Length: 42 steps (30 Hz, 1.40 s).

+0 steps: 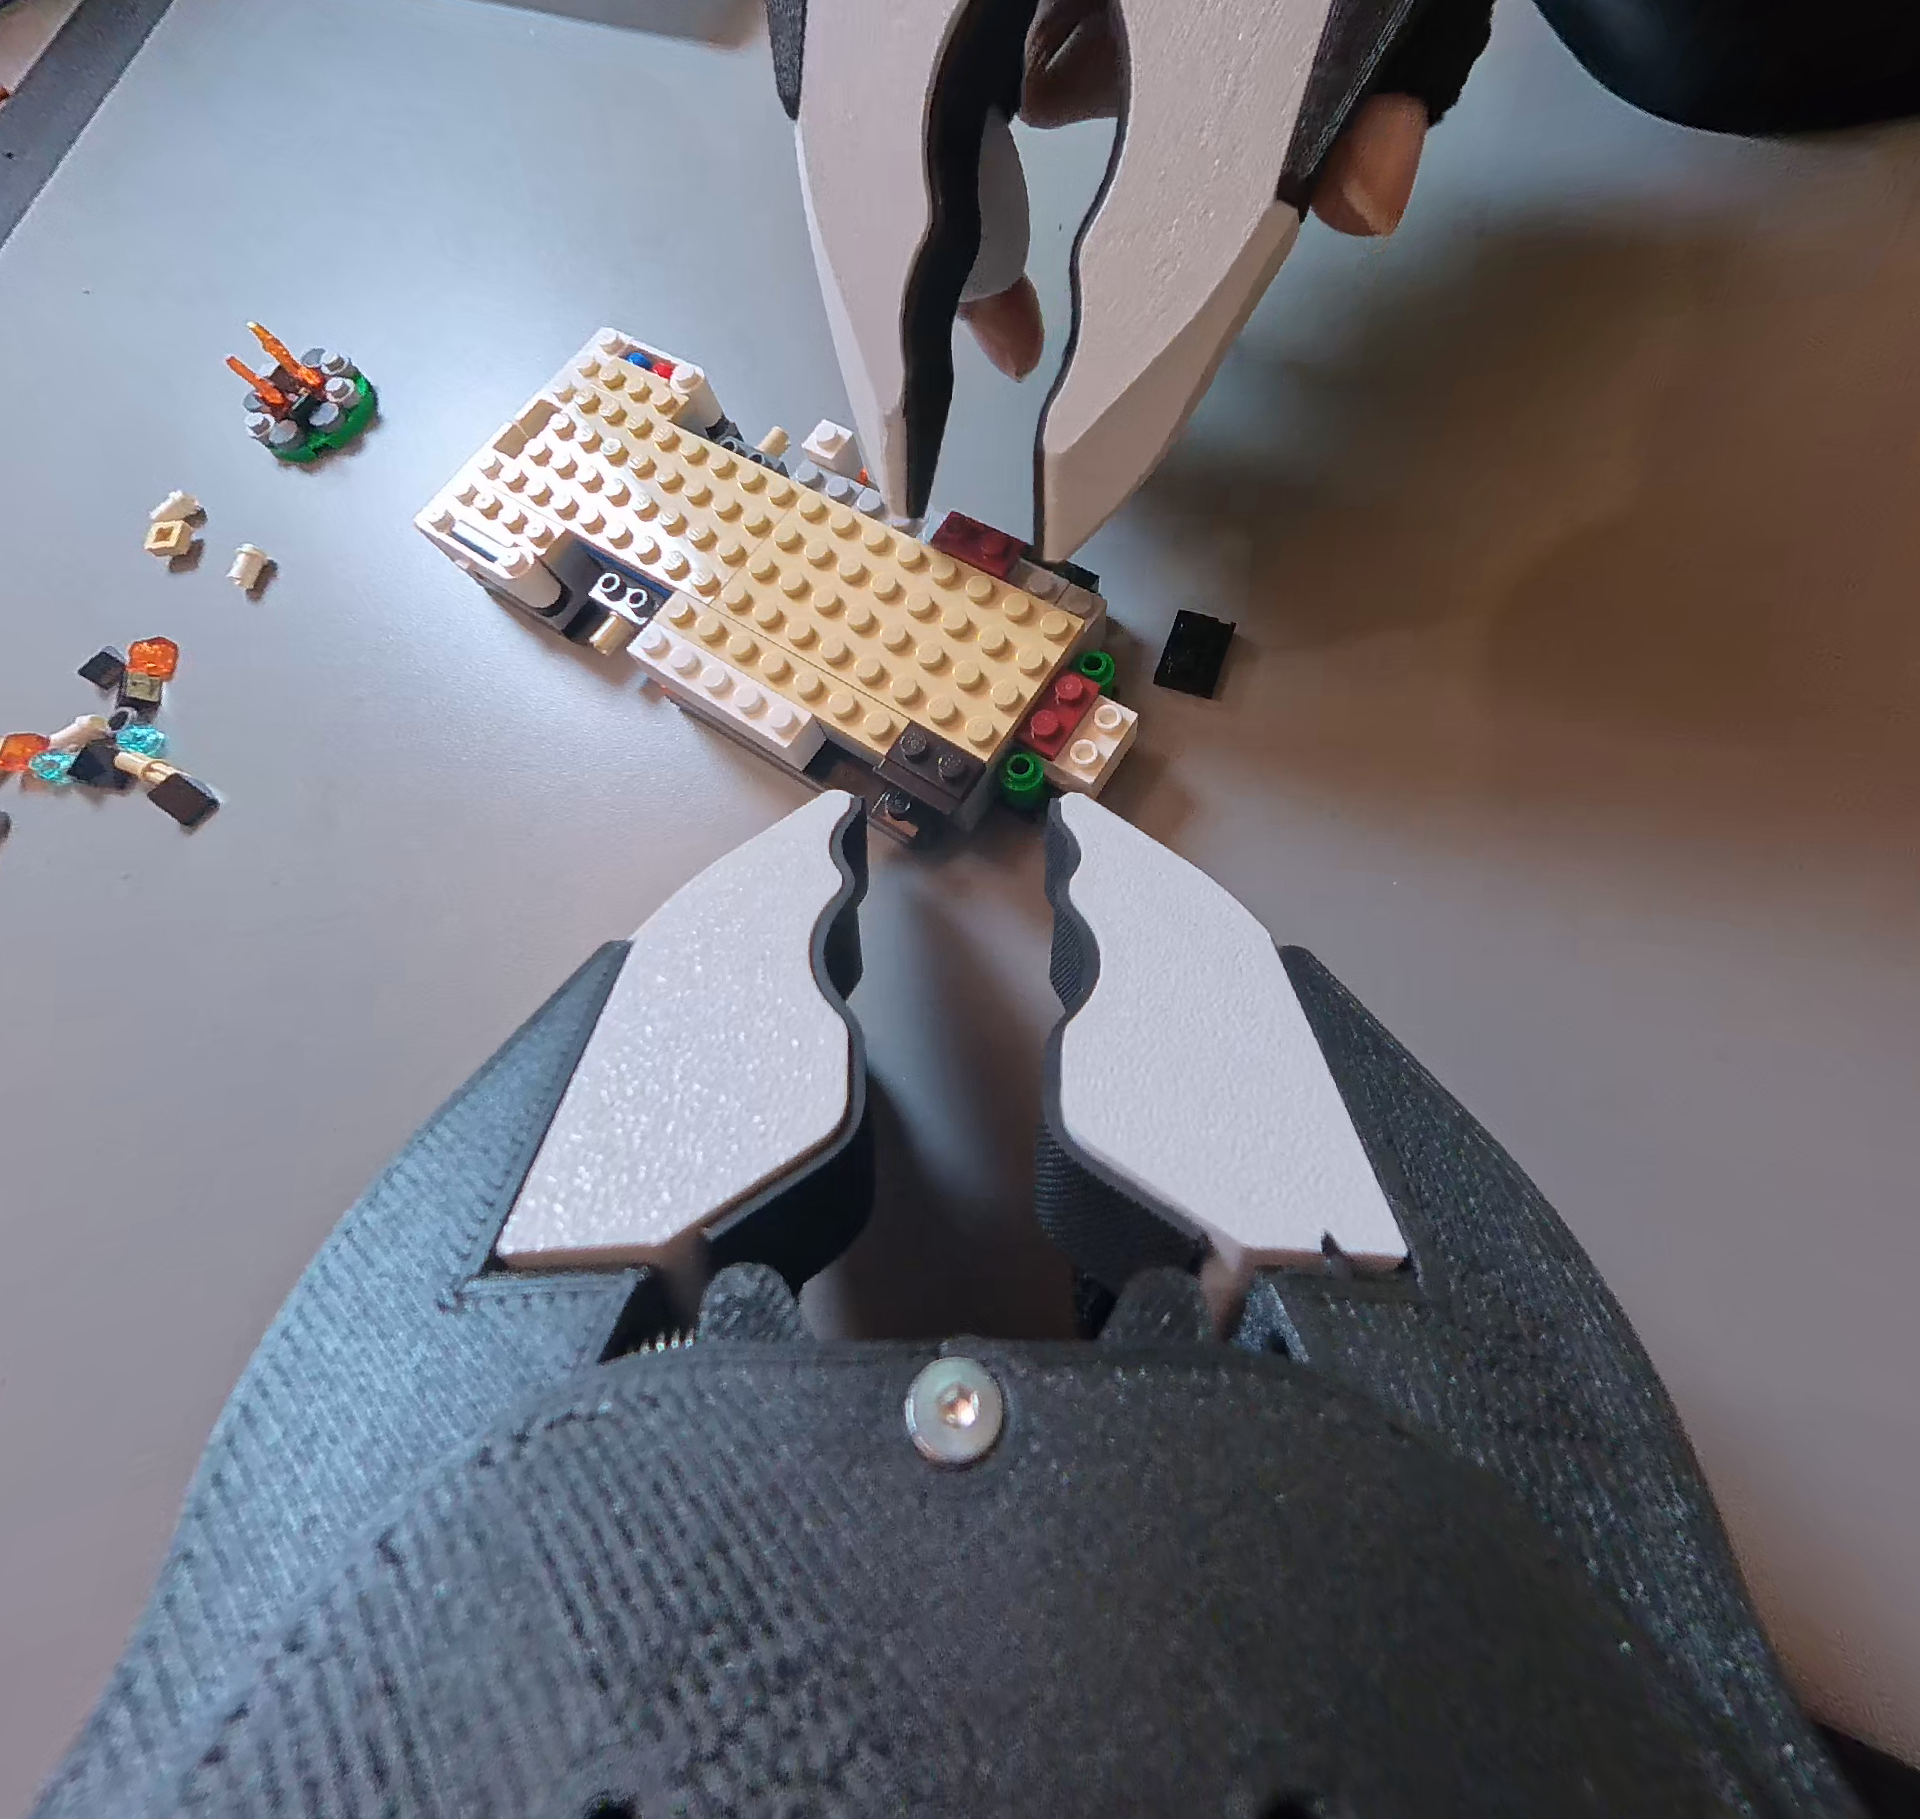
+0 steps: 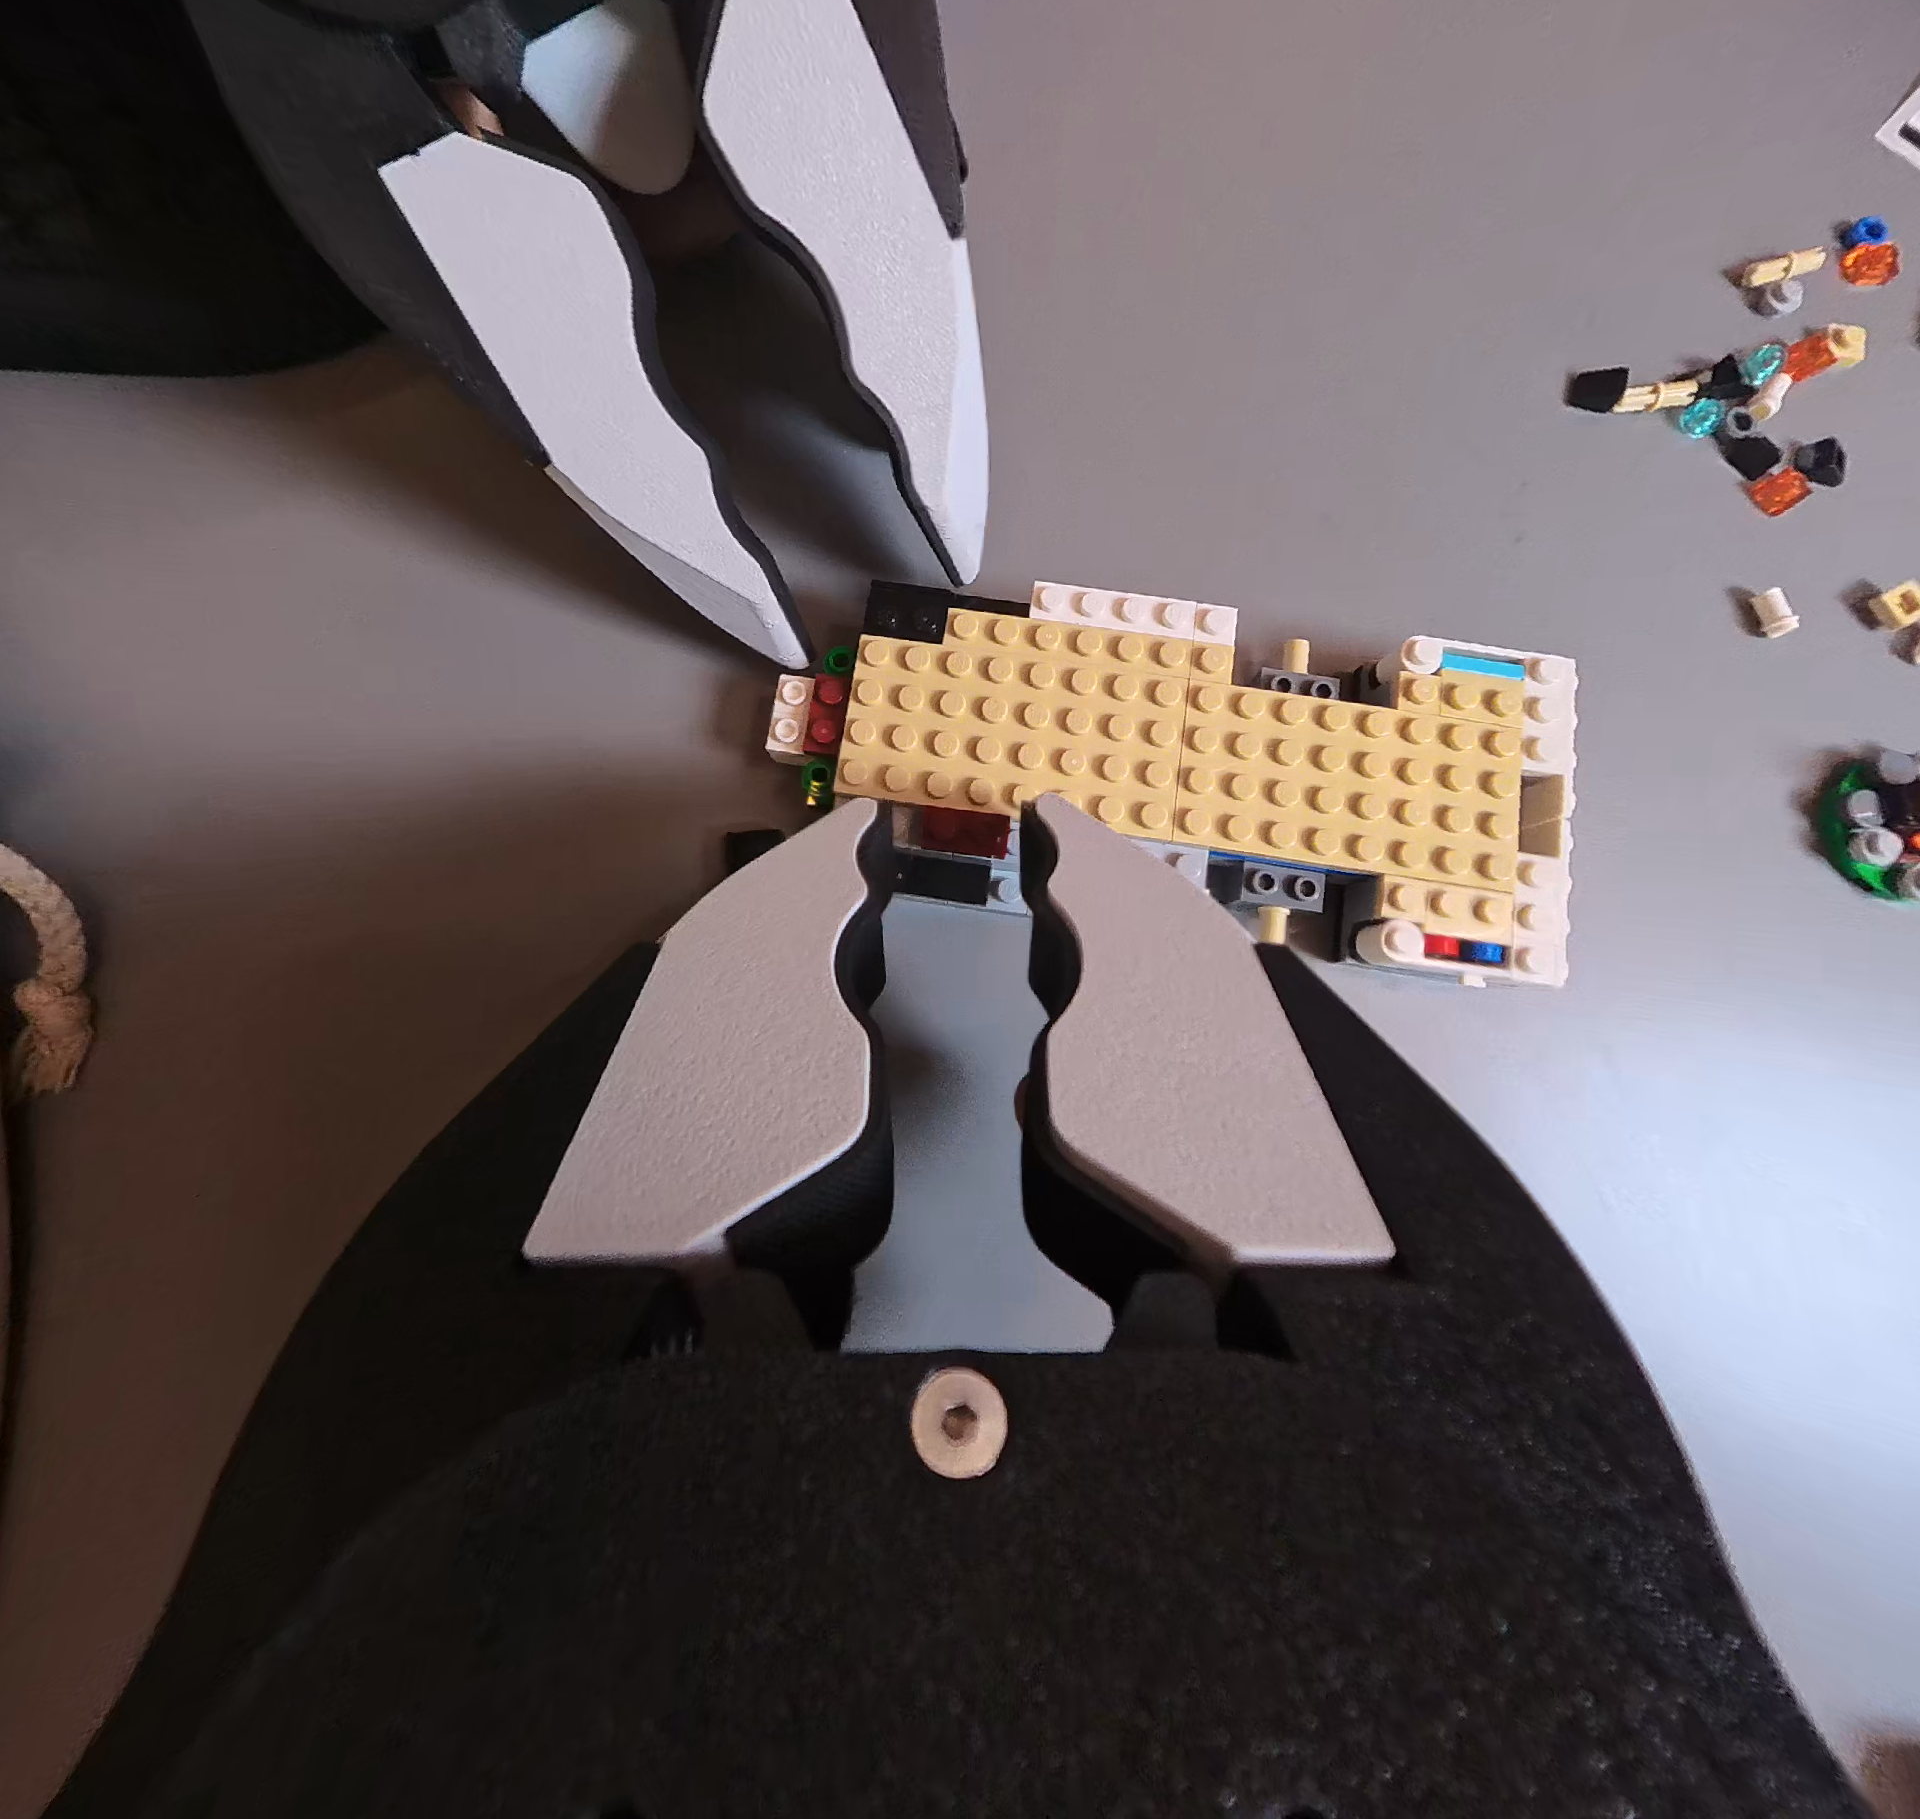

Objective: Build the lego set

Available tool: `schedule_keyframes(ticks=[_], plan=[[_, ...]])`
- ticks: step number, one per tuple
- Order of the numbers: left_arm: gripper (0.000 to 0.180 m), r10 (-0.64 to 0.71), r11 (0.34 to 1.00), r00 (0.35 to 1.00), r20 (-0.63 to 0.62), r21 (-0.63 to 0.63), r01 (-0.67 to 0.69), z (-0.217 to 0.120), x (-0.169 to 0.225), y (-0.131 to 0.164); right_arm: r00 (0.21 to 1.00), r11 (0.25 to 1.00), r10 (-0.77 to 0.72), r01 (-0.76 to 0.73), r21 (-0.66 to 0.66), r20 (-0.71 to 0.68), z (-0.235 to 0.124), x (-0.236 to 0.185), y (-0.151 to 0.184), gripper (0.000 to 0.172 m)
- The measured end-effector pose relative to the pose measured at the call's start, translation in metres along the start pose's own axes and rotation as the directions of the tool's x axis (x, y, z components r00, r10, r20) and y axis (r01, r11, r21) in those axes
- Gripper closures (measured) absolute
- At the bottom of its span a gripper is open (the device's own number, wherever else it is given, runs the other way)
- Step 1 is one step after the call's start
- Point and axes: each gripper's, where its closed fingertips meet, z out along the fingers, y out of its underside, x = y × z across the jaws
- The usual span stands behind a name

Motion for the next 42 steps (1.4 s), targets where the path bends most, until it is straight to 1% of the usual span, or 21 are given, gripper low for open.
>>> schedule_keyframes(ticks=[3,5,9,12,14,16,18,22,25,27,28,30,34,36,37,42], plan=[[0.143,-0.006,1.000,1.000,0.002,0.016,0.006,-0.002,-0.001,-0.003,0.996,0.995,-0.091,0.090,0.031,0.005,-0.010,-0.001,0.000,0.145],[0.139,-0.028,0.999,1.000,-0.006,0.031,0.028,-0.004,-0.002,-0.005,0.992,0.992,-0.126,0.126,0.020,-0.001,-0.016,0.000,0.008,0.141],[0.136,-0.090,0.994,0.996,-0.014,0.056,0.091,-0.005,-0.007,-0.008,0.994,0.994,-0.110,0.110,-0.009,-0.007,-0.018,0.002,0.026,0.137],[0.131,-0.070,0.997,0.998,0.002,0.036,0.070,-0.006,-0.015,-0.005,0.996,0.996,-0.092,0.092,0.004,0.007,-0.017,-0.004,0.030,0.136],[0.129,-0.057,0.998,0.998,-0.025,0.020,0.057,-0.006,-0.020,-0.002,0.995,0.995,-0.098,0.098,-0.003,0.007,-0.016,-0.005,0.033,0.135],[0.127,-0.047,0.998,0.995,-0.084,0.029,0.049,-0.006,-0.023,-0.005,0.995,0.995,-0.102,0.102,-0.015,0.009,-0.016,-0.006,0.037,0.135],[0.117,-0.033,0.999,0.986,-0.164,0.003,0.034,-0.003,-0.024,-0.006,0.995,0.995,-0.103,0.103,-0.014,0.013,-0.018,-0.007,0.038,0.135],[0.101,0.072,0.996,0.960,-0.269,-0.023,-0.082,0.009,-0.026,-0.008,0.996,0.996,-0.093,0.093,0.005,-0.002,-0.025,-0.004,0.038,0.135],[0.099,0.119,0.988,0.924,-0.362,-0.046,-0.146,0.012,-0.024,-0.007,0.997,0.997,-0.078,0.079,0.024,-0.003,-0.031,-0.003,0.039,0.135],[0.098,0.091,0.991,0.900,-0.426,-0.049,-0.124,0.009,-0.025,-0.012,0.998,0.997,-0.070,0.070,0.030,-0.005,-0.034,-0.002,0.041,0.135],[0.097,0.096,0.991,0.901,-0.422,-0.049,-0.129,0.010,-0.030,-0.015,0.998,0.997,-0.067,0.068,0.031,-0.008,-0.034,-0.001,0.042,0.135],[0.094,0.135,0.981,0.901,-0.412,-0.072,-0.180,0.015,-0.034,-0.016,0.998,0.997,-0.063,0.063,0.034,-0.010,-0.035,-0.001,0.044,0.135],[0.093,0.184,0.960,0.890,-0.418,-0.117,-0.253,0.022,-0.024,-0.013,0.998,0.998,-0.054,0.055,0.034,-0.013,-0.034,0.000,0.048,0.135],[0.097,0.210,0.955,0.894,-0.395,-0.112,-0.274,0.024,-0.022,-0.015,0.999,0.998,-0.049,0.050,0.041,-0.012,-0.034,0.001,0.048,0.135],[0.102,0.220,0.952,0.894,-0.391,-0.112,-0.284,0.023,-0.020,-0.016,0.999,0.998,-0.047,0.048,0.043,-0.010,-0.033,0.001,0.048,0.135],[0.104,0.198,0.958,0.919,-0.340,-0.131,-0.255,0.022,-0.016,-0.016,0.999,0.998,-0.044,0.044,0.054,0.004,-0.032,0.001,0.046,0.135]])
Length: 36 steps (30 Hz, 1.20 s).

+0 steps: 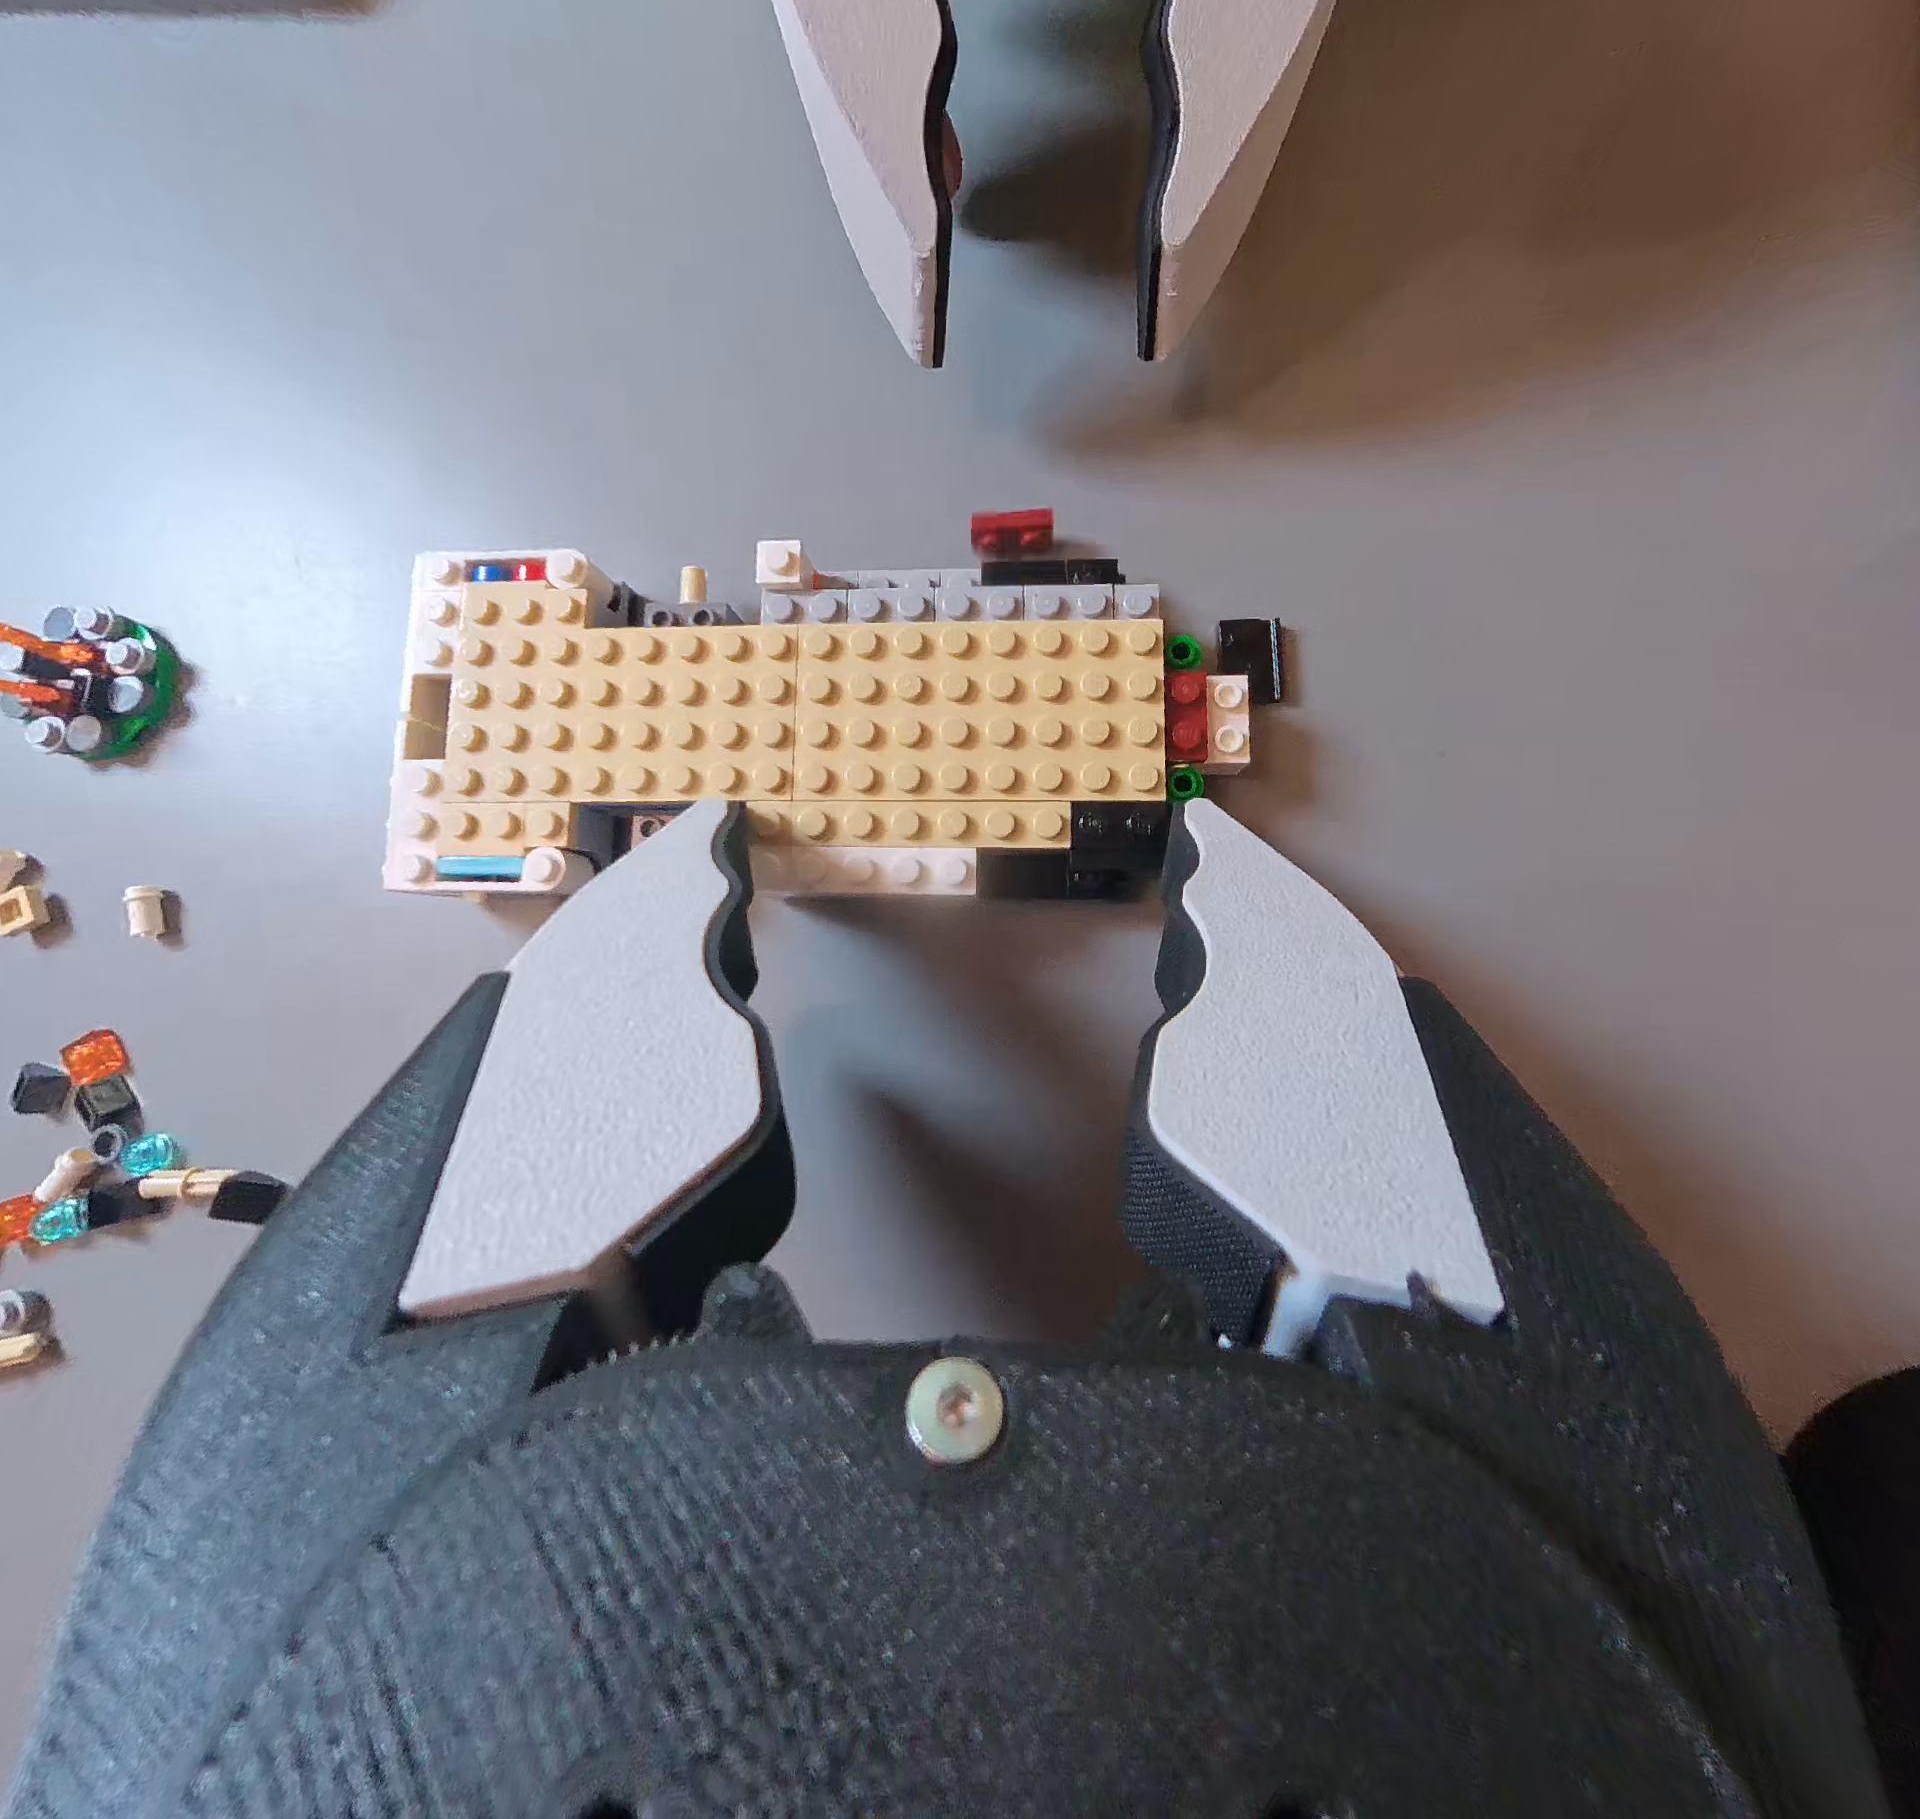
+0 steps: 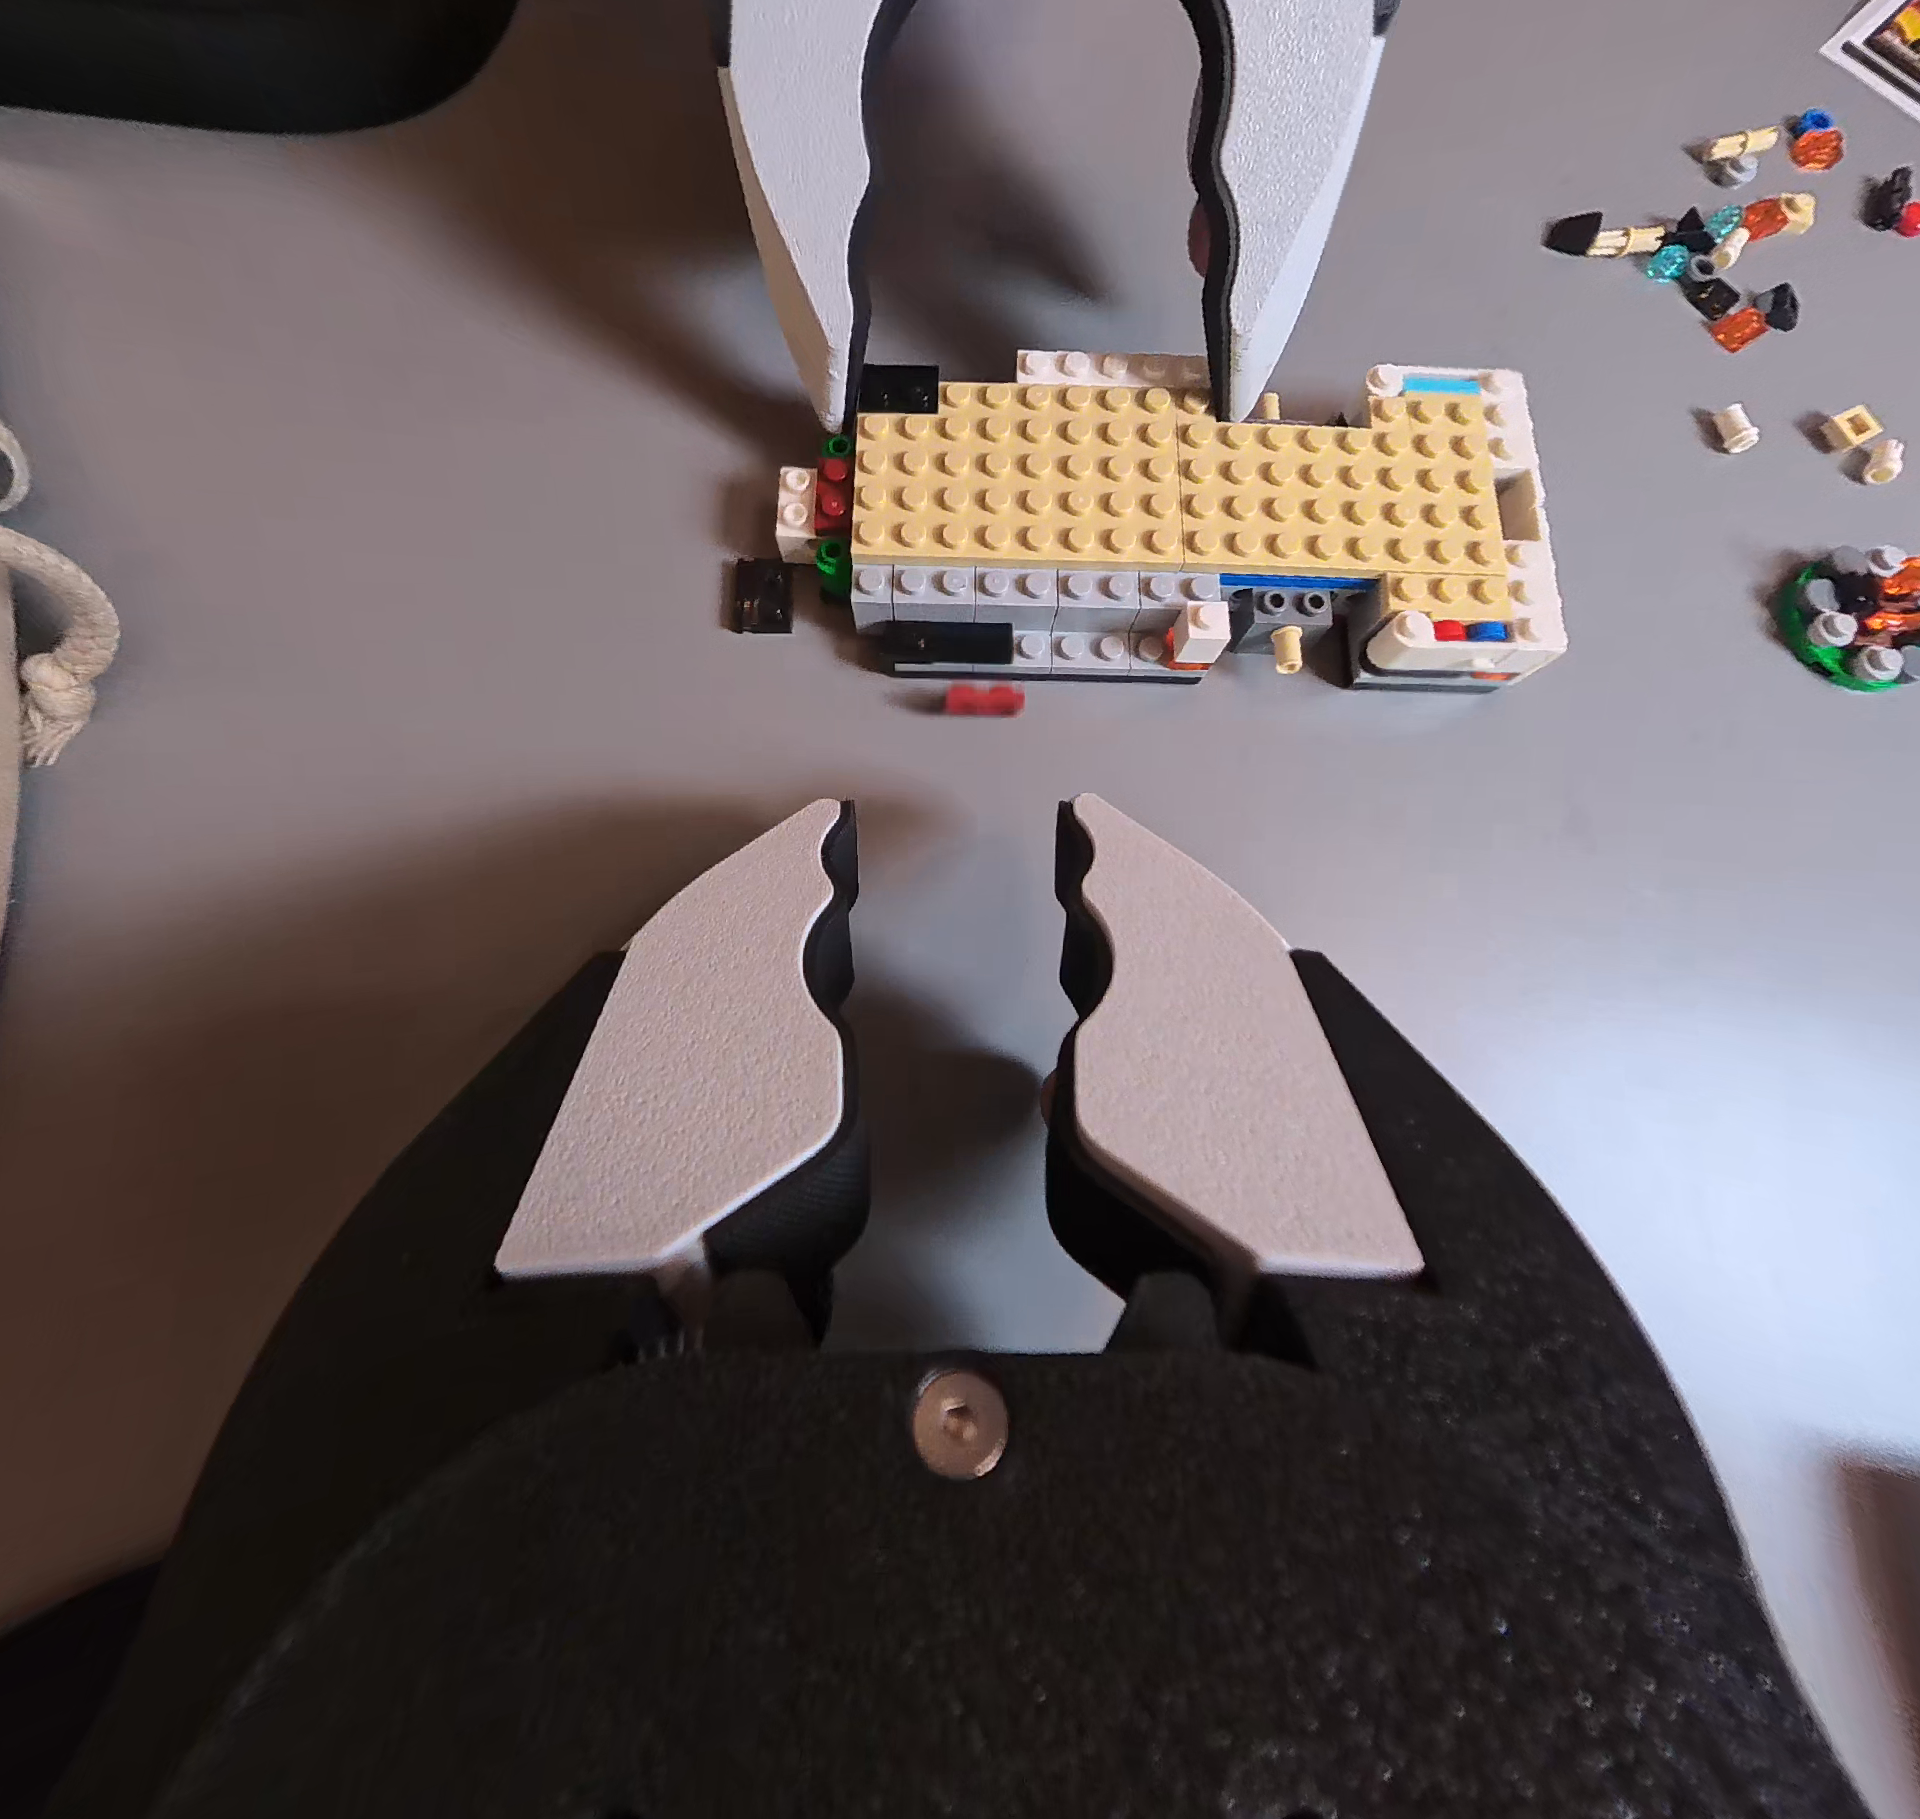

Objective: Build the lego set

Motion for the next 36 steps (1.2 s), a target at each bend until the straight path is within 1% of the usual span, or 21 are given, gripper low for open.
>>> schedule_keyframes(ticks=[5,10,12,14,17,19,21,23,24,25,26,28,30,33,36], plan=[[0.104,-0.032,0.999,0.999,0.026,0.018,0.031,-0.001,0.002,0.001,1.000,1.000,-0.016,0.016,0.002,0.006,0.002,0.000,-0.004,0.135],[0.103,-0.048,0.999,0.997,0.064,0.028,0.047,-0.003,0.002,0.001,1.000,0.999,-0.010,0.010,-0.049,0.014,0.004,-0.002,0.003,0.135],[0.101,-0.054,0.998,0.996,0.070,0.029,0.052,-0.003,0.004,0.003,1.000,0.998,0.019,-0.018,-0.067,0.007,0.006,-0.001,0.003,0.139],[0.102,-0.063,0.997,0.995,0.076,0.046,0.060,-0.003,0.005,0.003,1.000,0.996,0.028,-0.028,-0.087,0.000,0.008,0.001,0.003,0.143],[0.104,-0.058,0.998,0.994,0.096,0.042,0.055,-0.005,0.005,0.006,0.999,0.990,-0.033,0.035,-0.134,0.017,0.011,0.004,0.004,0.146],[0.103,-0.061,0.998,0.992,0.107,0.039,0.057,-0.008,0.004,0.009,0.993,0.980,-0.099,0.107,-0.170,0.057,0.013,0.003,0.004,0.146],[0.104,-0.071,0.996,0.990,0.124,0.061,0.064,-0.015,0.003,0.007,0.987,0.967,-0.134,0.151,-0.204,0.092,0.017,0.004,0.006,0.147],[0.110,-0.079,0.993,0.984,0.157,0.104,0.063,-0.023,0.003,0.001,0.982,0.964,-0.142,0.166,-0.207,0.126,0.019,0.004,0.004,0.155],[0.115,-0.076,0.991,0.981,0.180,0.126,0.054,-0.026,0.003,-0.003,0.981,0.962,-0.144,0.170,-0.212,0.133,0.020,0.004,0.004,0.163],[0.120,-0.069,0.989,0.977,0.200,0.143,0.041,-0.028,0.005,-0.007,0.978,0.962,-0.137,0.169,-0.215,0.155,0.019,0.002,0.005,0.163],[0.127,-0.057,0.987,0.972,0.226,0.157,0.021,-0.029,0.008,-0.012,0.977,0.968,-0.112,0.148,-0.204,0.181,0.018,-0.001,0.003,0.164],[0.140,-0.005,0.983,0.960,0.279,0.179,-0.046,-0.029,0.016,-0.024,0.968,0.990,0.000,0.036,-0.138,0.249,0.013,-0.011,-0.008,0.164],[0.149,0.057,0.974,0.945,0.322,0.191,-0.124,-0.027,0.027,-0.037,0.928,0.993,0.113,-0.091,-0.079,0.354,0.005,-0.022,-0.025,0.164],[0.155,0.144,0.957,0.918,0.371,0.184,-0.224,-0.024,0.037,-0.056,0.853,0.976,0.207,-0.214,-0.041,0.479,-0.006,-0.032,-0.048,0.164],[0.160,0.216,0.939,0.870,0.444,0.148,-0.309,-0.026,0.038,-0.067,0.797,0.961,0.246,-0.274,-0.033,0.551,-0.013,-0.039,-0.064,0.164]])
